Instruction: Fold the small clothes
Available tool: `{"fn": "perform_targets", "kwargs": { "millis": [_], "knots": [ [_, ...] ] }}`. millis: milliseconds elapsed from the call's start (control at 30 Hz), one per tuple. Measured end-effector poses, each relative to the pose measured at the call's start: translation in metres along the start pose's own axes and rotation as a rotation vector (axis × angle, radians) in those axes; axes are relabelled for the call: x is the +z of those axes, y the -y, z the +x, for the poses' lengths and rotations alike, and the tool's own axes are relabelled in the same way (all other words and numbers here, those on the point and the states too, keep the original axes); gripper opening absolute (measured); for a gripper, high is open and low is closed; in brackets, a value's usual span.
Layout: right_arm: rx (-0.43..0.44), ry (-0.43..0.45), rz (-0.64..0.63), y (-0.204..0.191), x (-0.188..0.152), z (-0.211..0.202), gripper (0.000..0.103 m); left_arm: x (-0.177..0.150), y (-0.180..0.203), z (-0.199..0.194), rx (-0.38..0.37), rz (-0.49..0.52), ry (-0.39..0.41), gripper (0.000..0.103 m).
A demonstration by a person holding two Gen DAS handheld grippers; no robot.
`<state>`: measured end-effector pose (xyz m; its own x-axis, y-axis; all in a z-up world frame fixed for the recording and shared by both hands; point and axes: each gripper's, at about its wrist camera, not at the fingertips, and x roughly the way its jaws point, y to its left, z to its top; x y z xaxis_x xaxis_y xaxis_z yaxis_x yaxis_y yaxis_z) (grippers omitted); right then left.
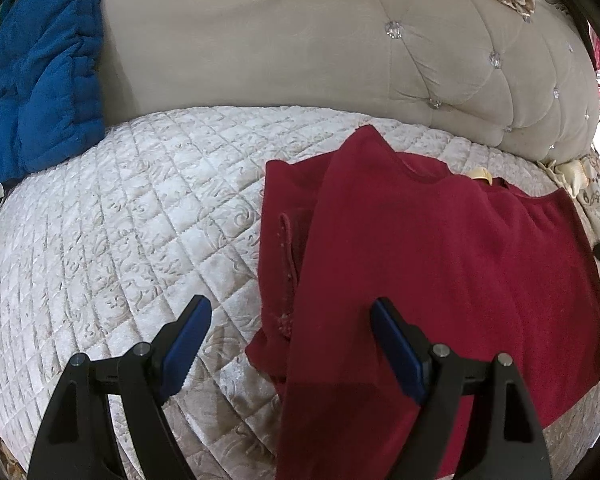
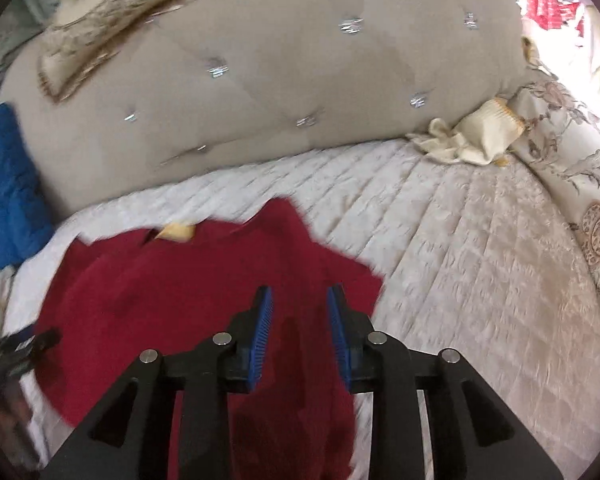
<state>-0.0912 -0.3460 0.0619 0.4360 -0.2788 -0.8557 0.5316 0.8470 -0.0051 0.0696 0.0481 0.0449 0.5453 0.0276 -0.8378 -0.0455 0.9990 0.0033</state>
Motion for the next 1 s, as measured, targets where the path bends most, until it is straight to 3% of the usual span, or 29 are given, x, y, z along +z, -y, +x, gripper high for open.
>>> {"fn": "perform_targets", "kwargs": {
  "millis": [167, 333, 633, 1000],
  "knots": [
    [0.02, -0.043, -0.092, -0.021, -0.031, -0.007, 0.007, -0.002, 0.0, -0.005, 0.002, -0.002, 0.008, 0.085],
    [-0.056, -0.072, -0.175, -0.026, -0.046, 0.01, 0.005, -0.003, 0.0, -0.011, 0.007, -0.006, 0.017, 0.085],
    [-0.016, -0.073, -0.141, -0.029, -0.055, -0.025, 0.005, -0.004, -0.004, -0.024, 0.005, -0.018, 0.043, 0.085],
    [-0.024, -0.076, -0.109, -0.026, -0.072, -0.039, 0.006, -0.017, -0.004, -0.05, -0.017, -0.036, 0.072, 0.085]
  ]
}}
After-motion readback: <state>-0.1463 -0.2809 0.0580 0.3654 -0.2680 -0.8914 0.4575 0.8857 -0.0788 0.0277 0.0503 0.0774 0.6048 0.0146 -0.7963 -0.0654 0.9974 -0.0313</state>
